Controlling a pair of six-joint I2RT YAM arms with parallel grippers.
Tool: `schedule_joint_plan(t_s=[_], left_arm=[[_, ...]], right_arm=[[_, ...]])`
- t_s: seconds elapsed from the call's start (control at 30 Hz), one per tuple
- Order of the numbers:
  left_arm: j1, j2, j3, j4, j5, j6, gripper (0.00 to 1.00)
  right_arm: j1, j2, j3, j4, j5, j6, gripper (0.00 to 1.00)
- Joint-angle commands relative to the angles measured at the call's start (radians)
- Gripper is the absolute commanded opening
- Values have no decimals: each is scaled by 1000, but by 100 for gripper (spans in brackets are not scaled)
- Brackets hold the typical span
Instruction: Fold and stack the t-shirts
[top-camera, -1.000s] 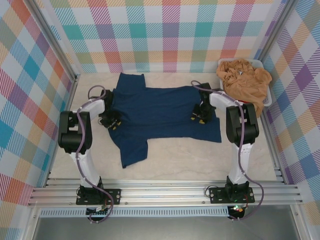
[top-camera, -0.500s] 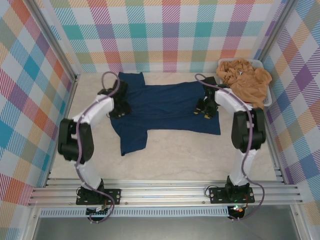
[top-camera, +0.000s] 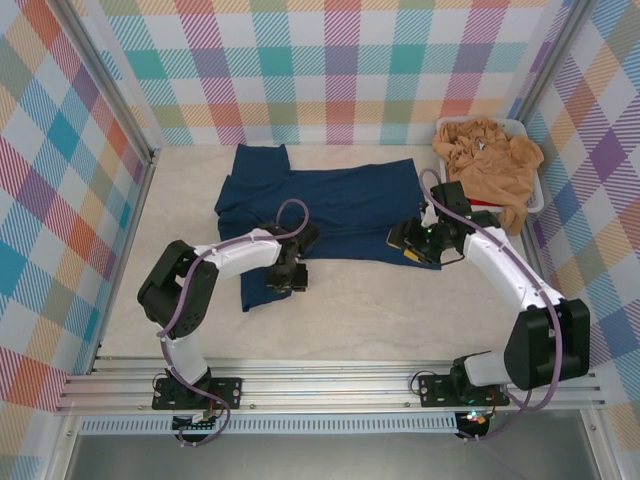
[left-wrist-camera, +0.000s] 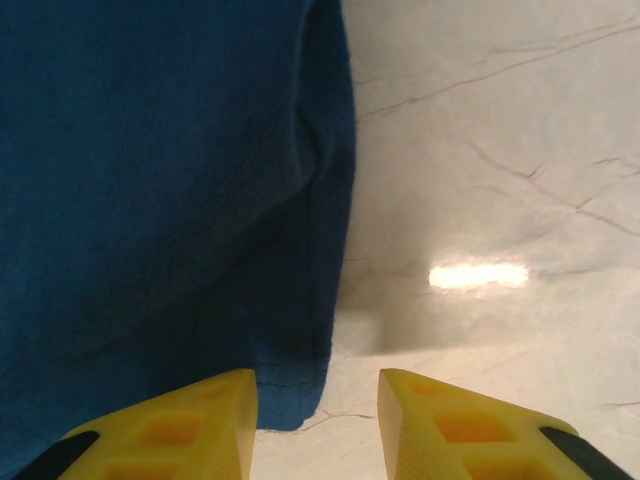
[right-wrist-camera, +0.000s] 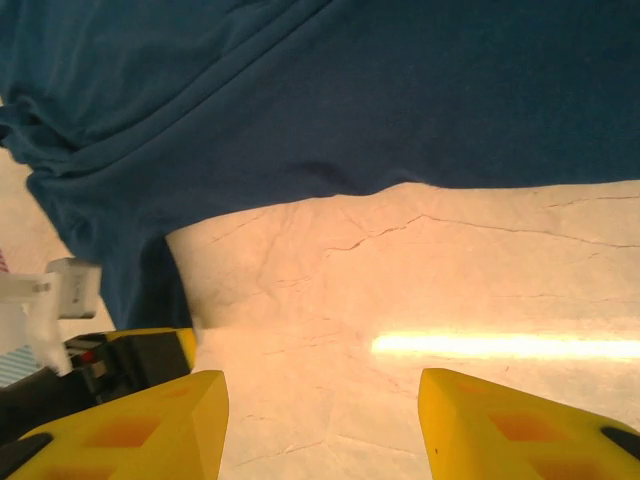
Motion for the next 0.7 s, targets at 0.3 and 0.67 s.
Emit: schedule_joint_plan(t_s=[0.3, 0.67], left_arm=[[-57, 42, -4, 26, -19, -9, 10], [-159, 86, 232, -298, -118, -73, 0]], right_arm=[[5, -69, -48, -8, -14, 61, 52], [5, -82, -69, -4, -2, 61, 51]])
